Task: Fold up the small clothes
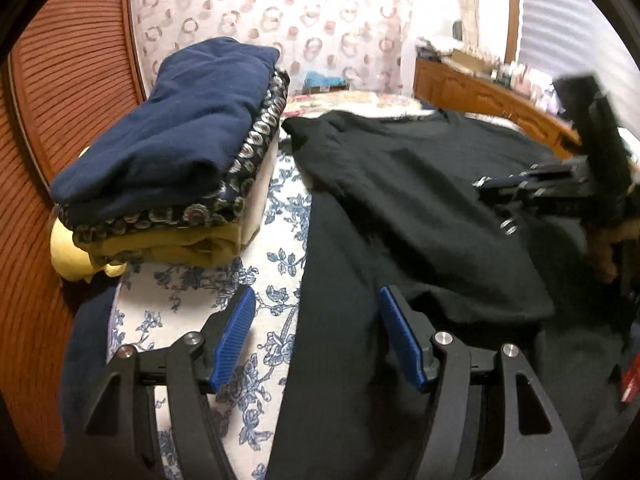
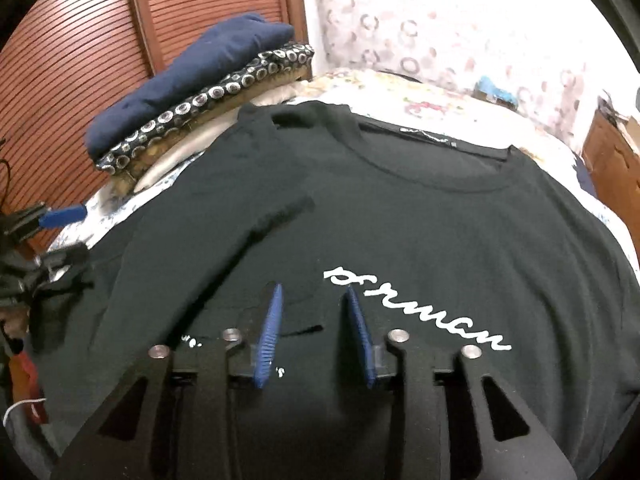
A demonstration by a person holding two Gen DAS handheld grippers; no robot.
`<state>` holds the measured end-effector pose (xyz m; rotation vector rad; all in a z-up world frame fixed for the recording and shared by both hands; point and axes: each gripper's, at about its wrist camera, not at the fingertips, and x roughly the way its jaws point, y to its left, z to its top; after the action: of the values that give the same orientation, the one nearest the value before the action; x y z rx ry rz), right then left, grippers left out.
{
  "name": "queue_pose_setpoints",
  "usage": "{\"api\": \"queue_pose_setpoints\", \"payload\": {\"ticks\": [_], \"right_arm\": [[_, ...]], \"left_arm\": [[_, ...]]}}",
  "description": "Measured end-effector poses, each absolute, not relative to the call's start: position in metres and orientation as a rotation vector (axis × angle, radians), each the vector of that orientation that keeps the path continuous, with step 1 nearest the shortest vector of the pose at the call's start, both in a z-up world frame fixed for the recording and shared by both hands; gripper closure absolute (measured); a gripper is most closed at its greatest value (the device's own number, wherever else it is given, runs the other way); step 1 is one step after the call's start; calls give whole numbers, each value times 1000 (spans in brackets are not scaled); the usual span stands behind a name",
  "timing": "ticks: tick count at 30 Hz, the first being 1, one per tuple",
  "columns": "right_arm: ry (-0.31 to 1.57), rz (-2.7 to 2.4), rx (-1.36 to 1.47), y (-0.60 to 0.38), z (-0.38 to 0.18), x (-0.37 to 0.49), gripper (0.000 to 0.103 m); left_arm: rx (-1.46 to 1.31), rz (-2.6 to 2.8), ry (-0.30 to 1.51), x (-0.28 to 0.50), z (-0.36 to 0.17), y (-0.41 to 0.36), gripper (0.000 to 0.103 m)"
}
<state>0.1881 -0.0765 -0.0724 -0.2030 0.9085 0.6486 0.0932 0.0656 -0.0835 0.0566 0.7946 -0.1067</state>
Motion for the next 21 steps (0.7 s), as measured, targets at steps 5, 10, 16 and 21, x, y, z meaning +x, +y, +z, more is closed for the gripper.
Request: {"api": "queue_pose_setpoints", "payload": {"ticks": [5, 10, 16, 21], "right_arm": [[862, 653, -214, -90, -55, 185, 103], [856, 563, -202, -116, -45, 190, 103], [831, 548, -176, -139, -35, 178, 94], [781, 483, -156, -184, -17, 157, 72]], "left_arm": [[47, -74, 824, 100, -90, 69, 38], [31, -78, 834, 99, -94, 73, 38], [-14, -97, 846, 100, -95, 80, 38], [-12, -97, 843, 98, -95, 79, 38]]}}
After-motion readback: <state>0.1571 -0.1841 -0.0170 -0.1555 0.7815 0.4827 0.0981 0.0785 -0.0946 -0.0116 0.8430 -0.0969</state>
